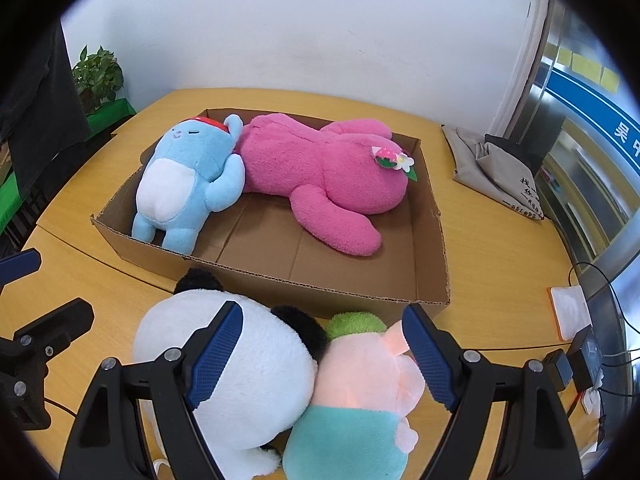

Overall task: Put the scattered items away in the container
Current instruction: 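Move both tools back toward the white panda on the table, then close the left and right grippers on the white panda's body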

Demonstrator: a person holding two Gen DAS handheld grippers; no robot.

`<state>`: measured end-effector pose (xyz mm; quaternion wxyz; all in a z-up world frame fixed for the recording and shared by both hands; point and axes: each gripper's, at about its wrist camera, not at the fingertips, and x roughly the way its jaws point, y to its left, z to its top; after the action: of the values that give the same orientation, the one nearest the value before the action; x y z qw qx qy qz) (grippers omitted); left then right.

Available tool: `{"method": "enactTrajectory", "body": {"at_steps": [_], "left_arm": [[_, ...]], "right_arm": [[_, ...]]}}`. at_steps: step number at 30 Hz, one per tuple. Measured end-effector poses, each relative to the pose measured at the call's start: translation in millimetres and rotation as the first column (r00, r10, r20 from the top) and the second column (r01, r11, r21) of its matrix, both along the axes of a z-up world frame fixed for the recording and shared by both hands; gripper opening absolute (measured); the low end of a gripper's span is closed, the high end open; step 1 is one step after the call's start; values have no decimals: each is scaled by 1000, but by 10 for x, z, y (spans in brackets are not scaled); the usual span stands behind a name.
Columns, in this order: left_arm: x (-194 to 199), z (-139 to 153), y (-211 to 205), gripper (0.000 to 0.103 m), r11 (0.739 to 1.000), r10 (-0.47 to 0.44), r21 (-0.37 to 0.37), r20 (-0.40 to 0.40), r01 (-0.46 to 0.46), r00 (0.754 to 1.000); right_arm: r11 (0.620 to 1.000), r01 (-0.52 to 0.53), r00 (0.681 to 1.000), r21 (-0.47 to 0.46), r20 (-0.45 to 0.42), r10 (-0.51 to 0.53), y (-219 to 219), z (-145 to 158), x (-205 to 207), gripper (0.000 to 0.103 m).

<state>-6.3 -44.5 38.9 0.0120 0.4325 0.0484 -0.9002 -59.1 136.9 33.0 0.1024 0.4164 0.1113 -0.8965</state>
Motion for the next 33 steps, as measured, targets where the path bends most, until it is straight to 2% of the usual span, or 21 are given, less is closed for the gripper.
{"method": "enactTrajectory", "body": {"at_steps": [15,18,22,25,30,33], "left_arm": [[-119,-139,-40,102,999,-29,39,13,29,999],[-157,-199,-69,102,997,-41,60,21,39,999],[-283,-346,-81,102,994,-59,94,52,54,997],[-404,-481,-30,102,992,-86,100,91,76,992],[-563,-685,133,102,976,-176,155,144,154,974],[-653,-739,157,103,965,-210,188,147,181,967]], "right_arm": [[998,15,1000,-62,8,-14,119,-113,95,82],[989,14,999,-147,53,-6,233,-195,248,82],[977,-44,994,-210,90,64,158,-381,580,82],[981,-52,990,-185,121,75,-30,-591,601,82],[987,-68,981,-143,172,93,-343,-940,636,83],[992,-65,979,-110,187,85,-499,-1099,632,94]]}}
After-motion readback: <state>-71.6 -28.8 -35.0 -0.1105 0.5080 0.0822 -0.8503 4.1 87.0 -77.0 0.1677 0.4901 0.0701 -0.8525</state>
